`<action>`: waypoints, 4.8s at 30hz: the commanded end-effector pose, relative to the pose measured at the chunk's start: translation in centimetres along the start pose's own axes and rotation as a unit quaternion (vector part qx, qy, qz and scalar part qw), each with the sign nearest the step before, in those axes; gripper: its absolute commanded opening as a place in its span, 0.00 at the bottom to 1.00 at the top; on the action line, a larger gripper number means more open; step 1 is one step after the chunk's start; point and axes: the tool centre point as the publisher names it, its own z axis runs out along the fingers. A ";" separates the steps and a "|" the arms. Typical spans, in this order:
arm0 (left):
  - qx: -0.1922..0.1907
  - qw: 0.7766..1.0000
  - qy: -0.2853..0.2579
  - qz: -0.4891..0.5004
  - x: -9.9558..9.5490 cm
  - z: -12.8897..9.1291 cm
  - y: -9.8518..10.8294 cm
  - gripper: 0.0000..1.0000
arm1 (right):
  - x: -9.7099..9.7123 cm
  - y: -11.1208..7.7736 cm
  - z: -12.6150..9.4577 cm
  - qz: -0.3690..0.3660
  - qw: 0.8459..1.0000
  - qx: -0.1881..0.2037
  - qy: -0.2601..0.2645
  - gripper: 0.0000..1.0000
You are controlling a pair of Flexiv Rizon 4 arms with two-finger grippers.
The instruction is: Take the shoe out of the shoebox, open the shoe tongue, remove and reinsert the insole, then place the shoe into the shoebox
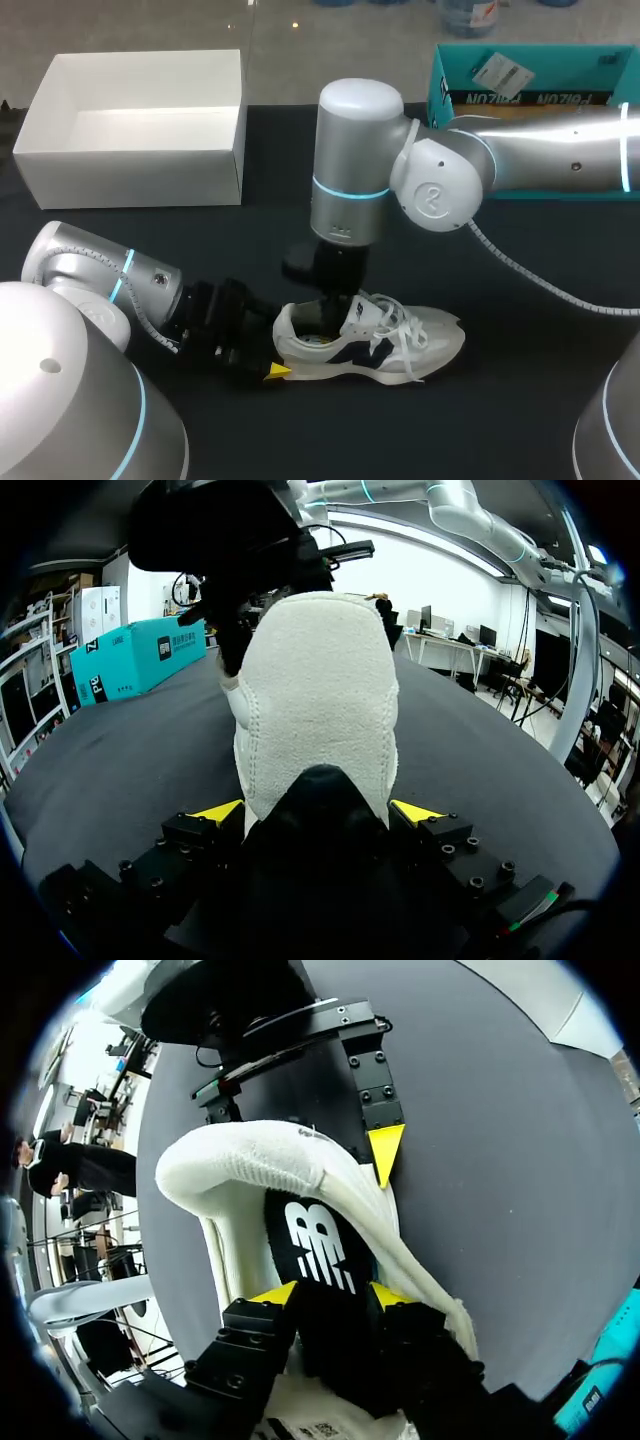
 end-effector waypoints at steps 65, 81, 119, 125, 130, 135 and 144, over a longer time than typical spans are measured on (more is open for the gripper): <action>-0.002 1.000 0.000 0.001 0.1 0.6 0.6 0.00 | -1.1 -0.2 -3.3 -0.008 0.999 0.011 -0.040 0.00; -0.002 1.000 0.000 0.001 0.1 0.6 0.6 0.00 | -1.5 0.2 -2.5 -0.006 0.999 0.023 -0.037 0.39; -0.002 1.000 0.000 0.001 0.1 0.6 0.6 0.00 | 0.0 0.4 4.3 -0.015 0.999 0.046 0.022 0.00; -0.002 1.000 0.000 0.001 0.1 0.6 0.6 0.00 | 0.1 0.0 3.7 -0.017 0.998 0.052 0.019 0.00; -0.002 1.000 0.000 0.001 0.1 0.6 0.6 0.00 | 0.1 -0.1 3.0 -0.019 0.998 0.049 0.016 0.00; -0.002 1.000 0.000 0.001 0.1 0.6 0.6 0.00 | 0.2 -0.2 2.0 -0.024 0.998 0.051 0.017 0.00; -0.002 1.000 0.000 0.001 0.1 0.6 0.6 0.00 | 0.7 -0.6 0.5 -0.024 0.999 0.043 0.011 0.00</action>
